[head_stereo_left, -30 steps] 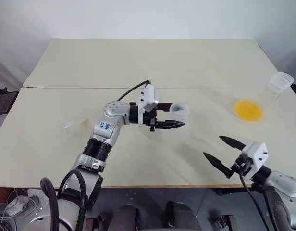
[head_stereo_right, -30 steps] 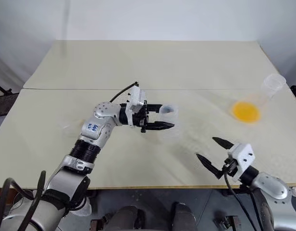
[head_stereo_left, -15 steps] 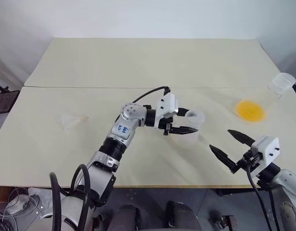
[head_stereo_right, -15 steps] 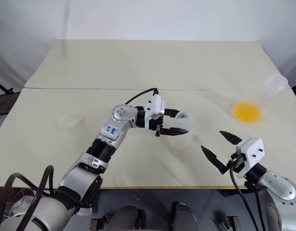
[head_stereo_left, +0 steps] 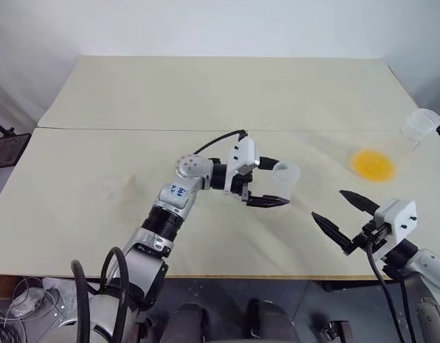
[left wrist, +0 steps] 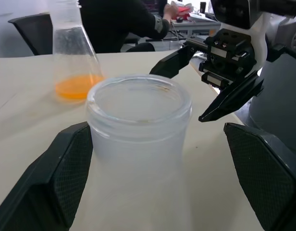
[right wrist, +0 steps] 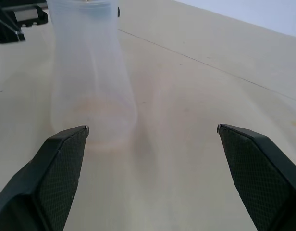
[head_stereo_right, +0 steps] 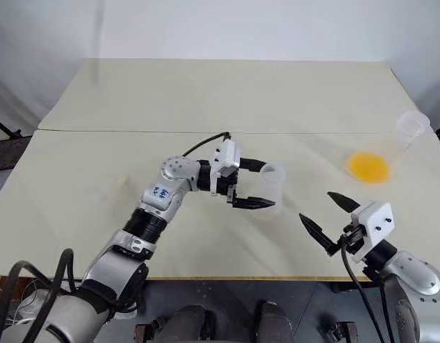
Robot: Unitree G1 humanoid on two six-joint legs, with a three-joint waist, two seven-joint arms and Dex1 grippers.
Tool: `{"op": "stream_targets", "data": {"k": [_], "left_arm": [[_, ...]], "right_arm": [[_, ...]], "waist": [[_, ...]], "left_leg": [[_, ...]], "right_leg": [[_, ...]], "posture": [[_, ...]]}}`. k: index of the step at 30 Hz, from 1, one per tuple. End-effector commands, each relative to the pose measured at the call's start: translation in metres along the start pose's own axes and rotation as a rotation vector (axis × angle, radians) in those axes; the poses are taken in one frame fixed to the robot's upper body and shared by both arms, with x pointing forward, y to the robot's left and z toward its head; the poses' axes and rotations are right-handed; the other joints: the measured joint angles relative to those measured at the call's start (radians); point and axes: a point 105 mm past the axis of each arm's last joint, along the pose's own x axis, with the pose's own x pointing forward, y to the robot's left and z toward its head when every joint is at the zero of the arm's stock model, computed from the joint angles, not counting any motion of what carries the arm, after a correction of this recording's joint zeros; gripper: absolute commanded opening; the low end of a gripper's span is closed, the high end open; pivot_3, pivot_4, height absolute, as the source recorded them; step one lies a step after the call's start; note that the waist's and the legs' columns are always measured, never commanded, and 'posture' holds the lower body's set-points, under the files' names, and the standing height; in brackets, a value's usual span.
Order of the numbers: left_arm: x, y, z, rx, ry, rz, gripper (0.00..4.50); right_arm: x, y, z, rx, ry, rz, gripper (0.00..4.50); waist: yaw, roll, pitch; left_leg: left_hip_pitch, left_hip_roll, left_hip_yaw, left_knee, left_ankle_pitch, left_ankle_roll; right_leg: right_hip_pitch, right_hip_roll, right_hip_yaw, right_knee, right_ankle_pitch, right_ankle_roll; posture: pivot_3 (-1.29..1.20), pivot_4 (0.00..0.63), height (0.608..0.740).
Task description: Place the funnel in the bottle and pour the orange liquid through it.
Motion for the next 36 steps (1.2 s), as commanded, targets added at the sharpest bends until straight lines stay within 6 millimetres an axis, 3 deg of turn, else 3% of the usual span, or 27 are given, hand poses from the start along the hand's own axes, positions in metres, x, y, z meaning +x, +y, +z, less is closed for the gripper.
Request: {"op": "stream_targets", "data": {"k": [1, 10, 16, 22, 32, 36], "left_arm": [[-0.007, 0.004, 0.011, 0.006, -0.027, 0.034, 4.48], [-0.027, 0.019, 0.016, -0.014, -0.046, 0.151, 4.48], [-0.090, 0.019, 0.035, -0.040, -0.065, 0.238, 4.48], [-0.163, 0.022, 0.040, -0.009, 0.015, 0.510, 4.48], [-0.255, -0.025, 0.020, 0.006, 0.109, 0.905, 4.48], [-0.311, -0.060, 0.009, 0.009, 0.202, 1.152, 4.48]], "right_arm": [[-0.002, -0.003, 0.016, -0.047, -0.036, -0.001, 4.50], [-0.003, -0.004, 0.018, -0.060, -0.030, 0.007, 4.50], [-0.010, -0.001, 0.014, -0.058, 0.006, 0.051, 4.50], [-0.008, -0.002, 0.012, -0.057, 0.022, 0.097, 4.50], [0.004, -0.003, 0.005, -0.020, 0.029, 0.158, 4.50], [0.012, -0.003, 0.000, -0.005, 0.033, 0.193, 4.50]], "waist": [[0.001, 0.000, 0.000], [0.007, 0.000, 0.000], [-0.008, 0.000, 0.000], [-0.016, 0.000, 0.000], [-0.014, 0.000, 0.000], [-0.021, 0.000, 0.000]], "left_leg": [[0.000, 0.000, 0.000, 0.000, 0.000, 0.000], [0.000, 0.000, 0.000, 0.000, 0.000, 0.000], [0.000, 0.001, -0.001, 0.000, 0.000, 0.000], [0.000, 0.000, -0.004, 0.000, 0.000, 0.000], [0.000, 0.000, -0.006, 0.000, 0.000, -0.001], [0.001, 0.000, -0.005, -0.001, -0.001, -0.002]], "right_leg": [[0.000, 0.000, 0.000, 0.000, 0.000, 0.000], [0.000, 0.000, 0.000, 0.000, 0.000, 0.000], [-0.001, 0.000, 0.000, 0.001, 0.000, 0.000], [0.000, -0.002, 0.003, 0.002, 0.000, 0.000], [0.000, -0.007, 0.004, 0.002, 0.000, 0.000], [0.000, -0.008, 0.005, 0.001, 0.000, 0.000]], "posture": [[0.00, 0.150, 0.740], [0.00, 0.150, 0.740], [0.00, 0.150, 0.740], [0.00, 0.150, 0.740], [0.00, 0.150, 0.740], [0.00, 0.150, 0.740]]}}
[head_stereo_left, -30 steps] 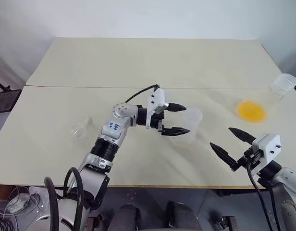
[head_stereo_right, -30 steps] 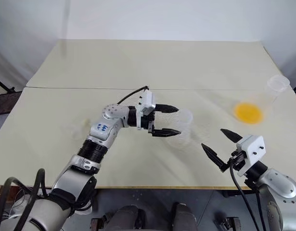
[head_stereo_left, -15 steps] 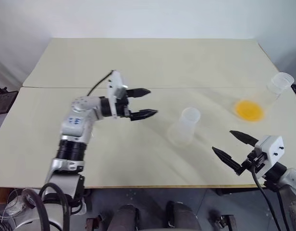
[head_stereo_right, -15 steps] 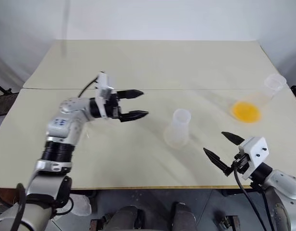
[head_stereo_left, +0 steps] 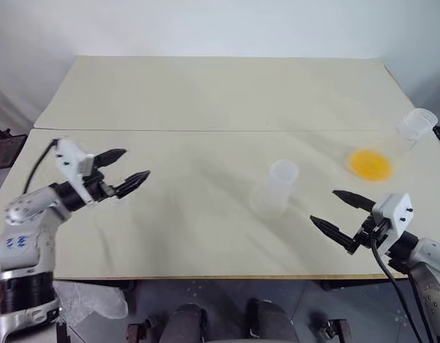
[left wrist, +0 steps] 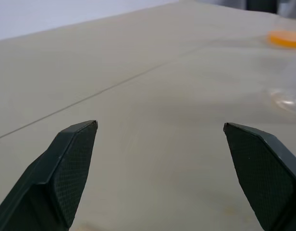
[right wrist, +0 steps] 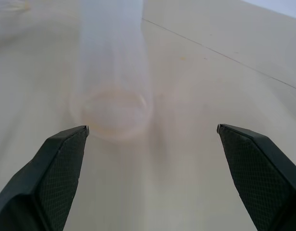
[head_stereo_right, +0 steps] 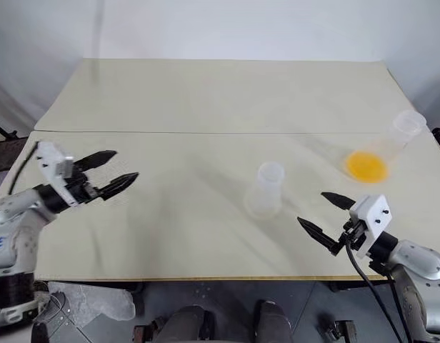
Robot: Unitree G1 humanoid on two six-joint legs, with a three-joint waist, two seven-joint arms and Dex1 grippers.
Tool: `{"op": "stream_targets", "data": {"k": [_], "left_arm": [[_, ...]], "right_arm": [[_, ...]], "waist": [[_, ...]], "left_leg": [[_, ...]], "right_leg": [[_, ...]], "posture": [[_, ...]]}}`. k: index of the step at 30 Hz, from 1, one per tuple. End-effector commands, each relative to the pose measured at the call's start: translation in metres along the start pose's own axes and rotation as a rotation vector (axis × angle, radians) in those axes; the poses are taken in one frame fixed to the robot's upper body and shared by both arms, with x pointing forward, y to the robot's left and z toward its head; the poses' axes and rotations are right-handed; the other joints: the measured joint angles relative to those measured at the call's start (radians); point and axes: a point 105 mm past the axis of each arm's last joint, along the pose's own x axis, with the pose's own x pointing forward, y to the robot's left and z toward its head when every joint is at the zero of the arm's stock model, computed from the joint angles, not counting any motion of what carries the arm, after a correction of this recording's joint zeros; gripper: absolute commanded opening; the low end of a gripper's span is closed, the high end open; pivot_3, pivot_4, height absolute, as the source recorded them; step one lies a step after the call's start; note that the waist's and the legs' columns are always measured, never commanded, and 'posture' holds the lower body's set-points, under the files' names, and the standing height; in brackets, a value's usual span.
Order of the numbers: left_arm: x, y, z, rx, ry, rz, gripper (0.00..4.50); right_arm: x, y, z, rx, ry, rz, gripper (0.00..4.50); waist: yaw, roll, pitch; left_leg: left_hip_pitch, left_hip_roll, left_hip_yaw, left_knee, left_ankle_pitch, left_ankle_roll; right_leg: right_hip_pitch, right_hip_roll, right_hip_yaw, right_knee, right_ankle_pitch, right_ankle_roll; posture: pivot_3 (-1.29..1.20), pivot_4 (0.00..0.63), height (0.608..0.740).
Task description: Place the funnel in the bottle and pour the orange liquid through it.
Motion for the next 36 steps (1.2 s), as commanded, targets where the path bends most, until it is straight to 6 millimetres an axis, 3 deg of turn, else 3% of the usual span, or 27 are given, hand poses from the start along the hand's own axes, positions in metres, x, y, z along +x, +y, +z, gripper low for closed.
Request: {"op": "stream_targets", "data": {"k": [1, 8, 14, 20, 36], "left_arm": [[-0.045, 0.022, 0.004, 0.074, 0.001, 0.198, 4.48], [-0.102, 0.037, -0.014, 0.042, 0.097, 0.364, 4.48], [-0.111, 0.041, -0.024, 0.035, 0.114, 0.405, 4.48], [-0.094, 0.041, -0.038, 0.031, 0.133, 0.352, 4.48], [-0.047, 0.064, -0.064, 0.052, 0.165, 0.258, 4.48]], "right_arm": [[0.002, -0.002, 0.000, 0.000, -0.001, 0.025, 4.50], [0.008, -0.001, -0.003, 0.012, -0.008, 0.052, 4.50], [0.010, 0.000, -0.005, 0.015, -0.009, 0.062, 4.50], [0.011, 0.000, -0.005, 0.014, -0.011, 0.060, 4.50], [0.002, 0.001, -0.005, 0.004, -0.008, 0.001, 4.50]], "waist": [[-0.008, 0.000, 0.000], [0.002, 0.000, 0.000], [0.000, 0.000, 0.000], [-0.002, 0.000, 0.000], [-0.001, 0.000, 0.000]], "left_leg": [[0.001, 0.000, 0.000, -0.001, 0.000, 0.000], [0.001, 0.001, 0.000, -0.001, -0.001, -0.001], [0.001, 0.001, 0.000, -0.001, -0.002, -0.001], [0.002, 0.001, 0.000, -0.002, -0.002, -0.001], [0.002, 0.001, 0.002, -0.002, -0.002, -0.001]], "right_leg": [[0.000, 0.000, 0.001, 0.000, 0.000, 0.000], [0.000, -0.001, 0.000, 0.000, 0.000, -0.001], [0.000, -0.002, 0.001, 0.000, 0.000, -0.001], [0.000, -0.002, 0.000, 0.000, -0.001, -0.001], [-0.001, 0.000, -0.003, 0.003, 0.000, -0.001]], "posture": [[0.00, 0.150, 0.740], [0.00, 0.150, 0.740], [0.00, 0.150, 0.740], [0.00, 0.150, 0.740], [0.00, 0.150, 0.740]]}}
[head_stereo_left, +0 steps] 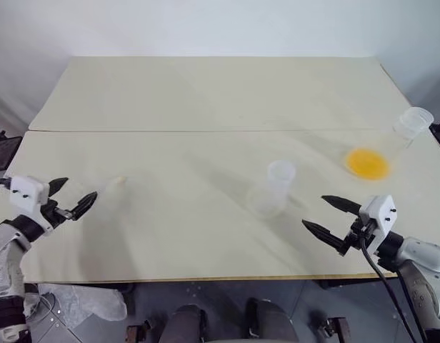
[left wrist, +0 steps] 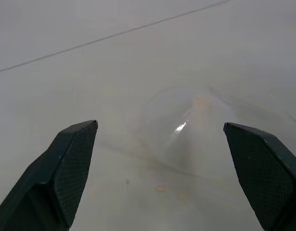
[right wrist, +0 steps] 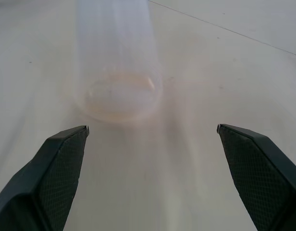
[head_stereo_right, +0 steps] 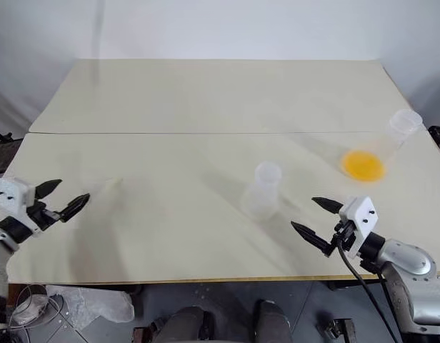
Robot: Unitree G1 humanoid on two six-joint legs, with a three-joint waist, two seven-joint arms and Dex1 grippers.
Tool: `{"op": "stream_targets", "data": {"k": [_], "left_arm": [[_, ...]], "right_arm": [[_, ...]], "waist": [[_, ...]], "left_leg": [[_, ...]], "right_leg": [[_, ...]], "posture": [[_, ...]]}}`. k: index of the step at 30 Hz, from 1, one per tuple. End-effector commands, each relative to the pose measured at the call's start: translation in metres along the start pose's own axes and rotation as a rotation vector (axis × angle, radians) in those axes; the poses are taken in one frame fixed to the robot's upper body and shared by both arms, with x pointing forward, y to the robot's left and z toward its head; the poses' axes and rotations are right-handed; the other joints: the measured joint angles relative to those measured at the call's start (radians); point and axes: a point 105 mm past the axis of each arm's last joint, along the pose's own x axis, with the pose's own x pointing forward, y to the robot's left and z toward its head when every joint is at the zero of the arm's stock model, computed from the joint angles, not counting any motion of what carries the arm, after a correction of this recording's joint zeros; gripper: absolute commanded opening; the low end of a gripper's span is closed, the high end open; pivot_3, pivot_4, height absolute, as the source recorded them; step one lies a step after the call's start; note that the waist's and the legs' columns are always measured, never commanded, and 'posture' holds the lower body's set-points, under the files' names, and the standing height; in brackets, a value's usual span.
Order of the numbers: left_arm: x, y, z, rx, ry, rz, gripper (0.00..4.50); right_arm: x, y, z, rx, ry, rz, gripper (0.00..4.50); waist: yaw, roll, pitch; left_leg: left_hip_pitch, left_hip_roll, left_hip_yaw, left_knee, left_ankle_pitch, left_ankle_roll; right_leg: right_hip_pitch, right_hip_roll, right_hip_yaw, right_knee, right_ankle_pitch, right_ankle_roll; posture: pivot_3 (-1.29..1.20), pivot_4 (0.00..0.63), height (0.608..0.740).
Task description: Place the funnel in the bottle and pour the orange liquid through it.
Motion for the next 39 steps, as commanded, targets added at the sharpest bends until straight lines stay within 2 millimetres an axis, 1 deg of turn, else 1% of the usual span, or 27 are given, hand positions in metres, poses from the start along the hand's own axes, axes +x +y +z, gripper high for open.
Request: {"op": "stream_targets", "data": {"k": [1, 7, 13, 16, 18, 19, 23, 28, 34, 39], "left_arm": [[0.003, 0.007, 0.006, 0.041, -0.013, -0.003, 4.48], [0.011, 0.005, 0.005, 0.051, -0.014, -0.033, 4.48], [0.016, 0.002, 0.005, 0.069, -0.018, -0.058, 4.48], [0.019, 0.003, 0.008, 0.070, -0.036, -0.061, 3.89], [0.020, 0.003, 0.009, 0.061, -0.036, -0.063, 3.36], [0.020, 0.004, 0.009, 0.058, -0.036, -0.065, 2.98], [0.020, 0.005, 0.011, 0.041, -0.028, -0.079, 1.68], [0.019, 0.006, 0.022, 0.041, -0.033, -0.124, 0.02], [0.029, 0.001, 0.043, 0.061, -0.061, -0.201, 0.02], [0.042, -0.016, 0.067, 0.060, -0.101, -0.312, 0.02]], "right_arm": [[-0.004, 0.000, 0.013, -0.042, -0.041, -0.017, 4.50], [-0.009, 0.000, 0.013, -0.045, -0.037, -0.044, 4.50], [-0.008, 0.001, 0.013, -0.043, -0.036, -0.052, 4.50], [-0.007, 0.000, 0.013, -0.045, -0.039, -0.053, 4.50], [-0.007, 0.000, 0.013, -0.046, -0.040, -0.054, 4.50], [-0.007, 0.000, 0.014, -0.047, -0.041, -0.055, 4.50], [-0.006, -0.001, 0.014, -0.048, -0.043, -0.057, 4.50], [-0.006, -0.001, 0.014, -0.049, -0.045, -0.065, 4.50], [-0.004, -0.001, 0.014, -0.049, -0.052, -0.071, 4.50], [-0.003, 0.000, 0.013, -0.049, -0.061, -0.079, 4.50]], "waist": [[0.000, 0.000, 0.000], [0.000, 0.000, 0.000], [0.001, 0.000, 0.000], [0.000, 0.000, 0.000], [0.002, 0.000, 0.000], [0.001, 0.000, 0.000], [0.000, 0.000, 0.000], [0.000, 0.000, 0.000], [0.003, 0.000, 0.000], [0.000, 0.000, 0.000]], "left_leg": [[0.000, 0.000, 0.000, 0.000, 0.000, 0.000], [0.001, 0.000, 0.000, 0.000, 0.000, 0.000], [0.001, 0.000, 0.000, 0.000, 0.000, 0.000], [0.001, 0.000, 0.000, 0.001, 0.000, 0.000], [0.001, 0.000, 0.000, 0.001, 0.000, 0.000], [0.001, 0.000, 0.000, 0.001, 0.000, 0.000], [0.001, 0.000, 0.000, 0.000, 0.000, 0.000], [0.001, 0.000, 0.001, 0.000, 0.000, 0.000], [0.000, 0.000, 0.000, 0.001, 0.000, 0.000], [0.000, -0.001, 0.000, 0.001, 0.000, 0.000]], "right_leg": [[0.000, 0.000, 0.000, 0.000, 0.000, 0.000], [0.000, 0.000, -0.001, 0.001, 0.000, 0.000], [0.000, 0.000, -0.001, 0.001, 0.000, 0.000], [0.000, 0.000, -0.001, 0.002, 0.000, 0.000], [0.000, 0.000, -0.001, 0.002, 0.000, 0.000], [0.000, 0.000, -0.001, 0.002, 0.000, 0.000], [0.000, 0.000, -0.001, 0.002, 0.000, 0.000], [0.000, 0.000, -0.002, 0.002, 0.000, 0.000], [0.000, 0.000, -0.002, 0.003, 0.000, 0.000], [0.000, 0.001, -0.002, 0.003, 0.000, 0.000]], "posture": [[0.00, 0.150, 0.740], [0.00, 0.150, 0.740], [0.00, 0.150, 0.740], [0.00, 0.150, 0.740], [0.00, 0.150, 0.740], [0.00, 0.150, 0.740], [0.00, 0.150, 0.740], [0.00, 0.150, 0.740], [0.00, 0.150, 0.740], [0.00, 0.150, 0.740]]}}
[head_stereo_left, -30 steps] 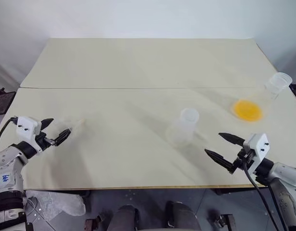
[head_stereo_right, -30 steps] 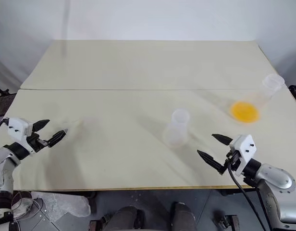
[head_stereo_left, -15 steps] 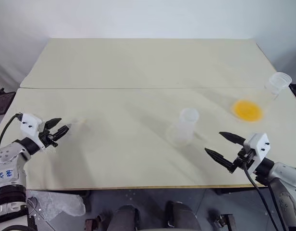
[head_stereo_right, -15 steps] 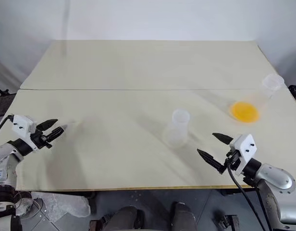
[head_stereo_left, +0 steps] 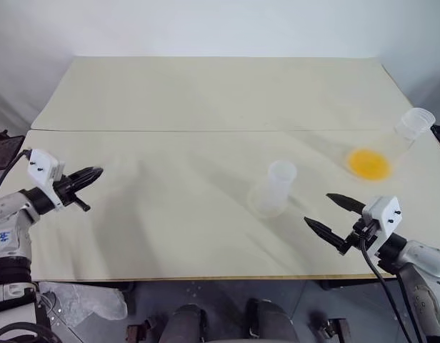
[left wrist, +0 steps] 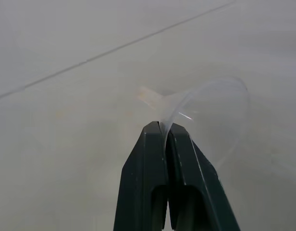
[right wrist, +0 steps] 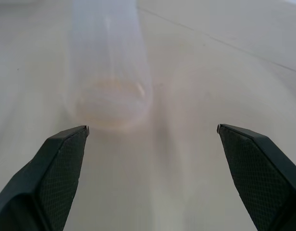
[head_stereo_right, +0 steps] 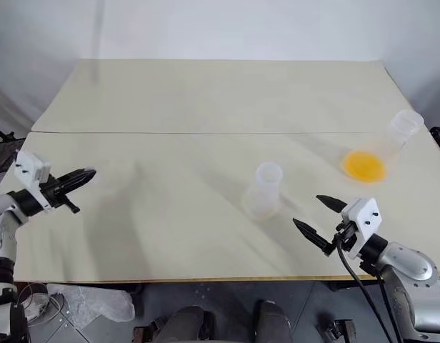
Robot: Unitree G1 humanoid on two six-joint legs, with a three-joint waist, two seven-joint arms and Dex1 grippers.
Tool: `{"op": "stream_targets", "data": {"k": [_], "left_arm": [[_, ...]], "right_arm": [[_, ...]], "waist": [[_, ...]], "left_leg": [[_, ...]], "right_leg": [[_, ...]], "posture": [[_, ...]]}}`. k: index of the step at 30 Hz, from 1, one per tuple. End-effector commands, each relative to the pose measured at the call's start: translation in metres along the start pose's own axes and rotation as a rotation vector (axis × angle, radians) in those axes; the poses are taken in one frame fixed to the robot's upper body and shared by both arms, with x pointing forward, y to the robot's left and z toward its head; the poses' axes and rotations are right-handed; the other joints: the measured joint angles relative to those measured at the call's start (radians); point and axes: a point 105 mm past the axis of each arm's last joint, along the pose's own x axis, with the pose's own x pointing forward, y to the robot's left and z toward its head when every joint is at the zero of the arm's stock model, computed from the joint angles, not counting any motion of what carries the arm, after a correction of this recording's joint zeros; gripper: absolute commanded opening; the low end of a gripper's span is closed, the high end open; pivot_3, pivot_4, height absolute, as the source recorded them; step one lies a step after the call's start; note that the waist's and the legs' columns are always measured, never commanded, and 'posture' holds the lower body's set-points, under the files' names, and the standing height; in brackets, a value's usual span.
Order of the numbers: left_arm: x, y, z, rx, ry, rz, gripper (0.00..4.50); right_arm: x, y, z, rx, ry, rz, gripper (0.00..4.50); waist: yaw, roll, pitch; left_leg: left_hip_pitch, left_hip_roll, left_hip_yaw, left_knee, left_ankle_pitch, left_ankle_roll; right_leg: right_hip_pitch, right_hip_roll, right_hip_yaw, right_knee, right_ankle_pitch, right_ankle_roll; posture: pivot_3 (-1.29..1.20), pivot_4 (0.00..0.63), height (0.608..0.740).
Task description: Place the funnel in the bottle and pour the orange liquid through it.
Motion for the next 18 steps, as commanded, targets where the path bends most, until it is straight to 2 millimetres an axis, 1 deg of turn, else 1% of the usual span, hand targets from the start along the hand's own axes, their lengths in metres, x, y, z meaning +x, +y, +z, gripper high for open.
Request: {"op": "stream_targets", "data": {"k": [1, 2, 4, 7, 10, 12, 16, 18], "left_arm": [[0.009, -0.009, 0.032, 0.033, -0.065, -0.085, 0.02], [0.015, -0.015, 0.041, 0.033, -0.089, -0.119, 0.02], [0.032, -0.036, 0.068, 0.025, -0.154, -0.237, 0.02], [0.050, -0.063, 0.095, 0.016, -0.212, -0.388, 0.02], [0.066, -0.083, 0.116, 0.010, -0.230, -0.508, 0.02], [0.075, -0.098, 0.132, 0.009, -0.273, -0.593, 0.02], [0.085, -0.124, 0.154, -0.004, -0.313, -0.749, 0.02], [0.087, -0.133, 0.164, -0.012, -0.324, -0.810, 0.02]], "right_arm": [[-0.001, -0.001, 0.009, -0.033, -0.035, -0.015, 4.50], [-0.001, -0.001, 0.009, -0.033, -0.036, -0.020, 4.50], [-0.003, 0.000, 0.008, -0.033, -0.036, -0.026, 4.50], [-0.005, 0.002, 0.008, -0.033, -0.038, -0.034, 4.50], [-0.007, 0.004, 0.008, -0.037, -0.038, -0.041, 4.50], [-0.008, 0.005, 0.009, -0.042, -0.040, -0.046, 4.50], [-0.011, 0.005, 0.012, -0.053, -0.045, -0.064, 4.50], [-0.014, 0.005, 0.014, -0.057, -0.046, -0.076, 4.50]], "waist": [[-0.001, 0.000, 0.000], [-0.001, 0.000, 0.000], [0.003, 0.000, 0.000], [0.007, -0.001, 0.000], [0.002, -0.001, 0.000], [0.000, -0.001, 0.000], [-0.001, -0.001, 0.000], [0.001, -0.001, 0.001]], "left_leg": [[0.000, 0.000, 0.000, 0.000, 0.000, 0.000], [0.000, 0.000, 0.000, 0.000, 0.000, 0.000], [-0.001, 0.000, 0.000, 0.000, 0.000, 0.000], [-0.003, -0.001, -0.003, 0.003, 0.001, 0.001], [-0.003, -0.002, -0.001, 0.003, 0.001, 0.002], [-0.003, -0.002, -0.001, 0.002, 0.001, 0.002], [-0.002, -0.001, 0.001, 0.002, 0.001, 0.002], [-0.002, -0.001, 0.001, 0.002, 0.001, 0.002]], "right_leg": [[0.000, 0.000, 0.000, 0.000, 0.000, 0.000], [0.000, 0.001, 0.000, 0.000, 0.000, 0.000], [0.000, 0.001, 0.000, 0.000, 0.000, 0.000], [0.000, 0.000, 0.001, 0.000, 0.000, 0.000], [0.000, 0.001, 0.001, 0.000, 0.001, 0.001], [0.000, 0.002, 0.000, 0.000, 0.001, 0.001], [0.000, 0.003, -0.002, 0.000, 0.001, 0.001], [0.000, 0.004, -0.002, 0.000, 0.001, 0.001]], "posture": [[0.00, 0.150, 0.740], [0.00, 0.150, 0.740], [0.00, 0.150, 0.740], [0.00, 0.150, 0.740], [0.00, 0.150, 0.740], [0.00, 0.150, 0.740], [0.00, 0.150, 0.740], [0.00, 0.150, 0.740]]}}
